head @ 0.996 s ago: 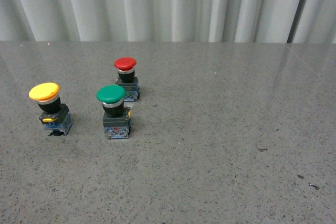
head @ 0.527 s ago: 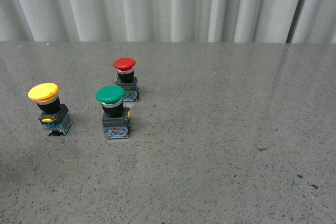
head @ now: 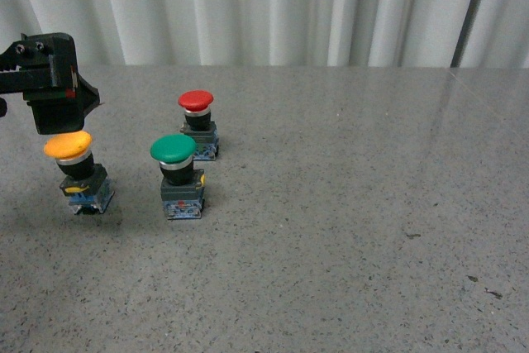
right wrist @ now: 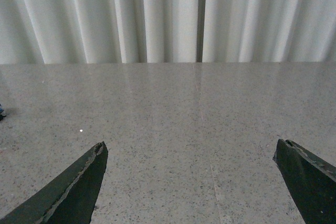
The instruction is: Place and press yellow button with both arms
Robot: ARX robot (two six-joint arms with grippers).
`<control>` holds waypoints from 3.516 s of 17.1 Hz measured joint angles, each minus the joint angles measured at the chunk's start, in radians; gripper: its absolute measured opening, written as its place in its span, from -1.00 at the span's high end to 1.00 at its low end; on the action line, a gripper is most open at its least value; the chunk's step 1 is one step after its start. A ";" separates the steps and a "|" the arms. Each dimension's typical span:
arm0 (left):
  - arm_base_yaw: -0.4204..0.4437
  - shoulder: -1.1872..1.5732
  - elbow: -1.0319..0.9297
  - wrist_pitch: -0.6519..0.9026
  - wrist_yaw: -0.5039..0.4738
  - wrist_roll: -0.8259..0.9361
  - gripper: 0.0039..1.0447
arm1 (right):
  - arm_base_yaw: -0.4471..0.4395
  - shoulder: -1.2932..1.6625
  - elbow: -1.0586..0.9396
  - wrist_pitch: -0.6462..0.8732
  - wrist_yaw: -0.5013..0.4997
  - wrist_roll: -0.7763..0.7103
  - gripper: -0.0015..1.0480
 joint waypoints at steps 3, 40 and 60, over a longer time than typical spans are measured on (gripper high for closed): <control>0.001 0.056 0.000 0.008 0.019 0.000 -0.88 | 0.000 0.000 0.000 0.000 0.000 0.000 -0.87; -0.508 0.424 0.438 -0.112 -0.173 -0.178 0.37 | 0.000 0.000 0.000 0.000 0.000 0.000 -0.87; -0.481 0.388 0.470 -0.074 -0.183 -0.146 -0.88 | 0.000 0.000 0.000 0.000 0.000 0.000 -0.87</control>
